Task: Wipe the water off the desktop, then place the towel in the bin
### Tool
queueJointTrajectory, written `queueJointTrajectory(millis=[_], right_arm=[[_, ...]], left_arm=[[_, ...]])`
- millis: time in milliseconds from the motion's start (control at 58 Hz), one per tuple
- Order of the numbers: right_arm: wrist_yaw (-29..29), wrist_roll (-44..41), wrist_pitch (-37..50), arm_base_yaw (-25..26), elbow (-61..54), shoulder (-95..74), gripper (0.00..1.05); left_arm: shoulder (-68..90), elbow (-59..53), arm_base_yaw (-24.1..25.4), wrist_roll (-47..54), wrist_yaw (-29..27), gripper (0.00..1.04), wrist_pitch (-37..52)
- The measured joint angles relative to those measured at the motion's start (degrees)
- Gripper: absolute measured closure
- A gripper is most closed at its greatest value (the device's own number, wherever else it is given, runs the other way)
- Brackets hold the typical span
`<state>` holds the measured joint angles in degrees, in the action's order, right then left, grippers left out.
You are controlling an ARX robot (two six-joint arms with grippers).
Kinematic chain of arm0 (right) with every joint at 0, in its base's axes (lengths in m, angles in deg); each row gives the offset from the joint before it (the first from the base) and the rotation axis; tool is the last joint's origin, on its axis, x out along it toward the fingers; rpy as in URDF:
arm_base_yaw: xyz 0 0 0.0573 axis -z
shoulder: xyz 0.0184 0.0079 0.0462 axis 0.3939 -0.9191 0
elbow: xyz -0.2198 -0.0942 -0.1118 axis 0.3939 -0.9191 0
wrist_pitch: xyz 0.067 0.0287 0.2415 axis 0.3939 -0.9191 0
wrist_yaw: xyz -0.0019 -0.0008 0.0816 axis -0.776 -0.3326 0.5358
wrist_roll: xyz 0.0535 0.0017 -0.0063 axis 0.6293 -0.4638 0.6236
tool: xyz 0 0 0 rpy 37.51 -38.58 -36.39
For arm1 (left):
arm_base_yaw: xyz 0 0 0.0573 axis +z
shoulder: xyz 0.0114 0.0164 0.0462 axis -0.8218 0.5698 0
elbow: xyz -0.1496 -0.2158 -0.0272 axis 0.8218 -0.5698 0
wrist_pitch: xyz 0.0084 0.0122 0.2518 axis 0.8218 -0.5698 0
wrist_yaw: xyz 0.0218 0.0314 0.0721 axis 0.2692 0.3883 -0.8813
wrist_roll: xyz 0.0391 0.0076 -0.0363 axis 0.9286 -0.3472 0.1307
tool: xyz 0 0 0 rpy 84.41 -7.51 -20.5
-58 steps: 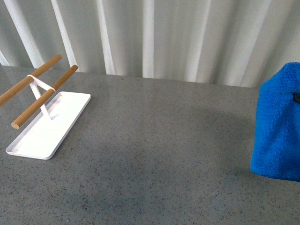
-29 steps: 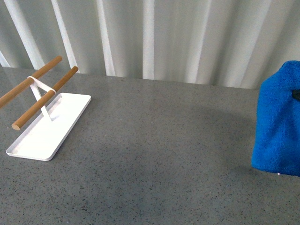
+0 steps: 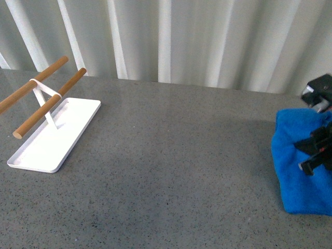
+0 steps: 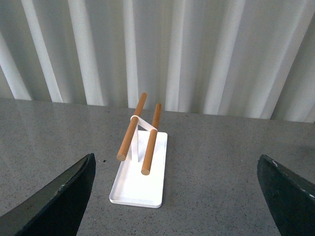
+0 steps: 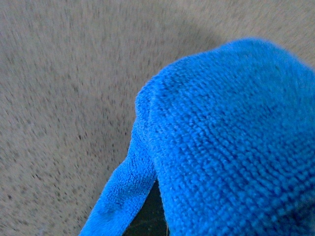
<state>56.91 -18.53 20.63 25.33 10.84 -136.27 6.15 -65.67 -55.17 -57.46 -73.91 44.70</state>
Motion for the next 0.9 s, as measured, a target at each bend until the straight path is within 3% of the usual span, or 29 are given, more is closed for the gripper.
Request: queueJointTrajectory(millis=[380, 897], right_arm=[[1.84, -7.58, 6.64, 2.82, -3.80, -9.99, 1.01], [4.52, -13.40, 4.59, 12.07, -2.03, -11.67, 1.01]], left_arm=[[0.00, 0.00, -0.02, 0.02, -0.02, 0.07, 0.00], [0.00, 0.00, 0.00, 0.02, 0.00, 0.07, 0.00]])
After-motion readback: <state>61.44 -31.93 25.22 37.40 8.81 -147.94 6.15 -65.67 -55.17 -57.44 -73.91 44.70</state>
